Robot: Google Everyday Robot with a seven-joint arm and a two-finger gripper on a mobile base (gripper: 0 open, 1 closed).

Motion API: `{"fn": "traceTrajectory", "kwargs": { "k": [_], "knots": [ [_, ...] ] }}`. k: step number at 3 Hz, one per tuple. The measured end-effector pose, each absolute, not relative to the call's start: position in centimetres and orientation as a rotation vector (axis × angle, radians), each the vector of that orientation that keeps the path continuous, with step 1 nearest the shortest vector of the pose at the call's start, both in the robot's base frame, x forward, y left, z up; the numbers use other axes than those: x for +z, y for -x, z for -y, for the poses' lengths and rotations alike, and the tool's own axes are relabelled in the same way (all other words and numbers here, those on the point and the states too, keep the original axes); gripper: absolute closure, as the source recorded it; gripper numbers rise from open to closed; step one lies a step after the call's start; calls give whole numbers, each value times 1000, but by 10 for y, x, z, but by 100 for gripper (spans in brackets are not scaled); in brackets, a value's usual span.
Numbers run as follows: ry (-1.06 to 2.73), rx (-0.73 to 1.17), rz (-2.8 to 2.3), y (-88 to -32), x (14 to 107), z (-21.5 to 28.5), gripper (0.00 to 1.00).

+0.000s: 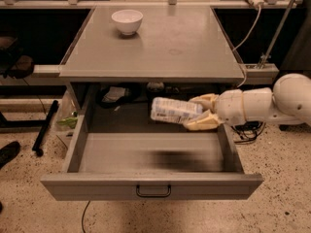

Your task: Place blue plastic bottle into top drawer

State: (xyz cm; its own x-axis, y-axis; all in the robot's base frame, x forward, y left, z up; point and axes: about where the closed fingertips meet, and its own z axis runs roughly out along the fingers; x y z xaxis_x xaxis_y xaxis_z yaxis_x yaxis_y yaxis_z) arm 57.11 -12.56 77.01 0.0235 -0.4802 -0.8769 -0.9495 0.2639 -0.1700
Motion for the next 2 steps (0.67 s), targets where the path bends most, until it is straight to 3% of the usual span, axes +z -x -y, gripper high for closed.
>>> {"fn": "traceTrajectory", "kwargs": {
  "k": [2],
  "knots": [
    [1434,633,-1701,-560,681,80,100]
  ]
}}
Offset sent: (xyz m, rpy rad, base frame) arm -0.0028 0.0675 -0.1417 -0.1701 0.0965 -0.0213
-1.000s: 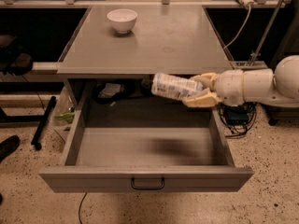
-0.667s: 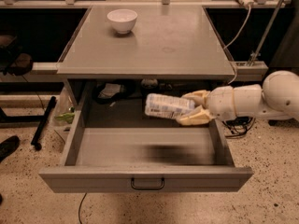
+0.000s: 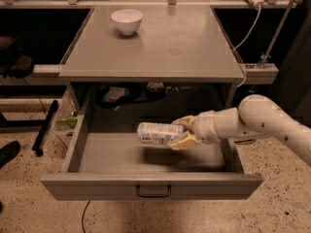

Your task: Place blue plastic bottle into top drawer

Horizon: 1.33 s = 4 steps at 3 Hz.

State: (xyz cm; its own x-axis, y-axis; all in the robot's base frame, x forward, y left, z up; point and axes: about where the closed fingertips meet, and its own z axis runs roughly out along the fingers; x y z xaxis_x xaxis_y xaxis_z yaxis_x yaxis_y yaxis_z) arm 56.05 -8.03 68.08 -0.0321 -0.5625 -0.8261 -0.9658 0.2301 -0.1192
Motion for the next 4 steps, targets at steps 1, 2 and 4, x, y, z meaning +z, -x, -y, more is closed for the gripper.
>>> {"fn": "traceTrajectory", "kwargs": {
  "k": [1,2,4],
  "knots": [
    [1431,589,-1758,-567,648,68,100],
    [1439,533,-1804,-572,628,62,100],
    [1445,489,-1831,-576,618,59,59]
  ]
}}
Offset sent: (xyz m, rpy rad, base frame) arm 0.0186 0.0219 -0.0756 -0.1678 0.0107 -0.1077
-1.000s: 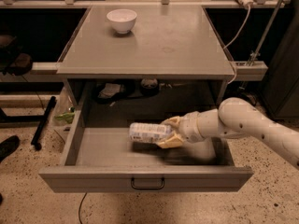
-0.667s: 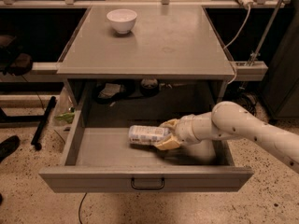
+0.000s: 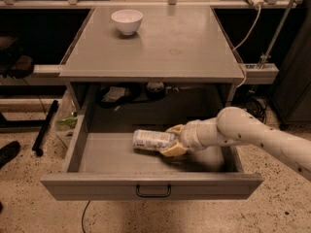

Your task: Place blue plastic bottle into top drawer

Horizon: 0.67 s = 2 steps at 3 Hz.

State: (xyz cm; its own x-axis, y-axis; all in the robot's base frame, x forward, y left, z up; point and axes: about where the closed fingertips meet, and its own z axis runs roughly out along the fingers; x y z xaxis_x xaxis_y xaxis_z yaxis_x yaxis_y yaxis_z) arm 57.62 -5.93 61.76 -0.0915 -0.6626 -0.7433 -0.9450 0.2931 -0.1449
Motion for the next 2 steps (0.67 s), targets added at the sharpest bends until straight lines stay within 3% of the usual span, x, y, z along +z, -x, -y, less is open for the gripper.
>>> {"fn": "traceTrajectory", "kwargs": {
  "k": [2],
  "knots": [
    [1439,493,-1823,-578,627,62,13]
  ]
}}
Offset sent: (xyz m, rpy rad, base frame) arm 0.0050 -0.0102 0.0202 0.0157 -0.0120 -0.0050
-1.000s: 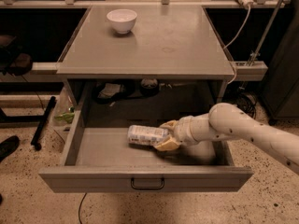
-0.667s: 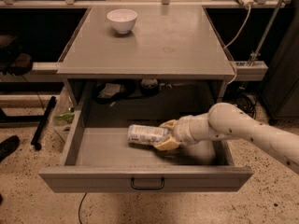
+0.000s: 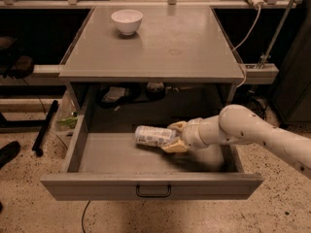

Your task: Place blue plastic bottle into top drawer

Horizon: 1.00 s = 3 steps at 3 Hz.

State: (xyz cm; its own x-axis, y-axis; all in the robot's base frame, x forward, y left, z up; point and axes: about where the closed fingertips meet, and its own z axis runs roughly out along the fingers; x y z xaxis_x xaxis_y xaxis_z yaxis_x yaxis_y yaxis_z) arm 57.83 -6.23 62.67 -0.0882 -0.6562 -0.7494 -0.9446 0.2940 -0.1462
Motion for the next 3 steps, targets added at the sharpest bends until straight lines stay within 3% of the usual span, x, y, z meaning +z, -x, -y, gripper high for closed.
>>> {"fn": "traceTrajectory", "kwargs": {
  "k": [1,3],
  "knots": [
    [1426,488,-1819,-580,635,70,0],
    [1433,462,-1802,-584,670,112,0]
  ]
}}
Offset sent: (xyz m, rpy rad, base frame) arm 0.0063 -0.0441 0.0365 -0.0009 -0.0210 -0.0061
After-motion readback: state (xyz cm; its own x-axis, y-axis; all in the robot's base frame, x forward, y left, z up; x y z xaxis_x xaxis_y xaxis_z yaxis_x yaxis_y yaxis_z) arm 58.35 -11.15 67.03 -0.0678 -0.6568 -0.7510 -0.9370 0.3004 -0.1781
